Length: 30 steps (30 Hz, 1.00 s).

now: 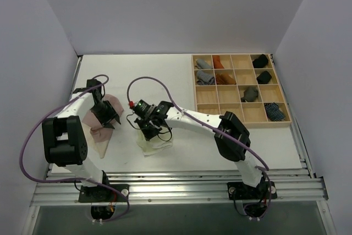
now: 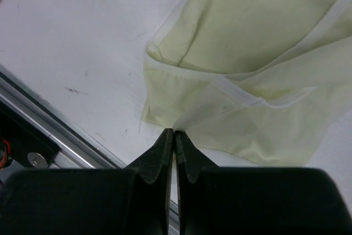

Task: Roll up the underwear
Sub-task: Fold the underwear

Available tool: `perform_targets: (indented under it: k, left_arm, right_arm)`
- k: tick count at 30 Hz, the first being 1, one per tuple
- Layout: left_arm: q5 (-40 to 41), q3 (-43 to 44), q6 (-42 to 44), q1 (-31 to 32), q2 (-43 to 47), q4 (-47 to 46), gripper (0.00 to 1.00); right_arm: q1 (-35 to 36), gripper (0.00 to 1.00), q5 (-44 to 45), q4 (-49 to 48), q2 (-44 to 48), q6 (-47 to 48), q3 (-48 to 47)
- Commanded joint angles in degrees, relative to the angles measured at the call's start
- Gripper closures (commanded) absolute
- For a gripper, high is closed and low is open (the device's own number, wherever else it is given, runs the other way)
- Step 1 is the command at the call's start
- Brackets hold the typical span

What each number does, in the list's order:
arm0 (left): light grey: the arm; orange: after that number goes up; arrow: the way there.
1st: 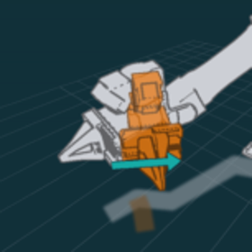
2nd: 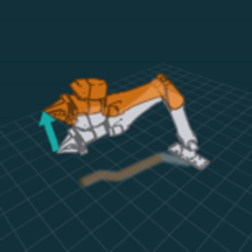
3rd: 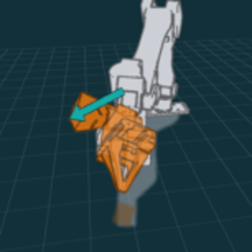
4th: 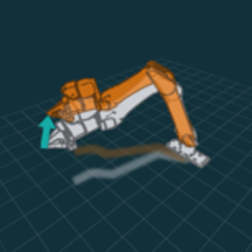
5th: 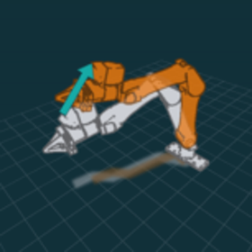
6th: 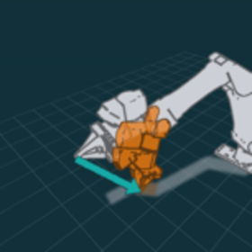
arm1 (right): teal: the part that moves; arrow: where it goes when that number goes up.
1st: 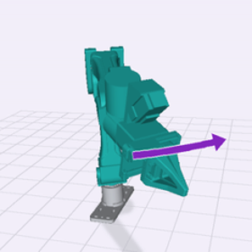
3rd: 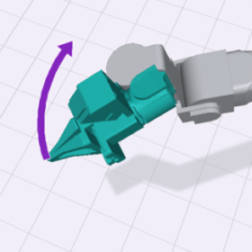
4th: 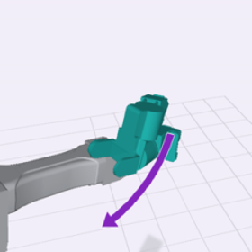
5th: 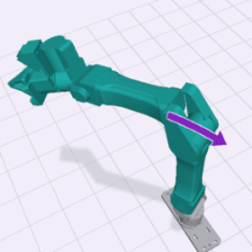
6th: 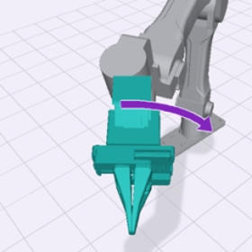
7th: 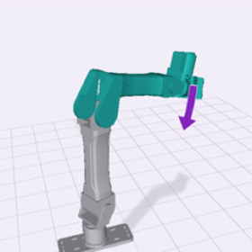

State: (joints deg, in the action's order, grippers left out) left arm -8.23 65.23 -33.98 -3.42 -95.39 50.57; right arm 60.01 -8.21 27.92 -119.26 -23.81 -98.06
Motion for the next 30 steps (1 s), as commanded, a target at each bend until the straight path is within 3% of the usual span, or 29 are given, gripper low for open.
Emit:
perform_targets:
  k: [1,13,22,30]
  left_arm:
    - [-1.44,-0.54,1.28,-0.62,1.44,0.23,0.54]
    - [-1.97,-4.41,1.99,-0.62,2.05,-1.08,0.53]
    - [-5.04,-8.18,2.42,0.08,9.16,0.67,0.51]
    - [-7.86,-10.03,-4.68,9.12,16.2,3.22,0.48]
  right_arm:
    - [1.95,1.0,-1.55,2.14,-0.62,-0.71,-1.52]
    - [5.03,1.0,-0.84,-0.59,-4.39,-3.17,-2.48]
    - [3.54,0.71,-4.45,-5.51,-2.56,-8.79,-0.9]
    - [-6.72,0.69,2.04,-0.34,4.47,-12.39,1.72]
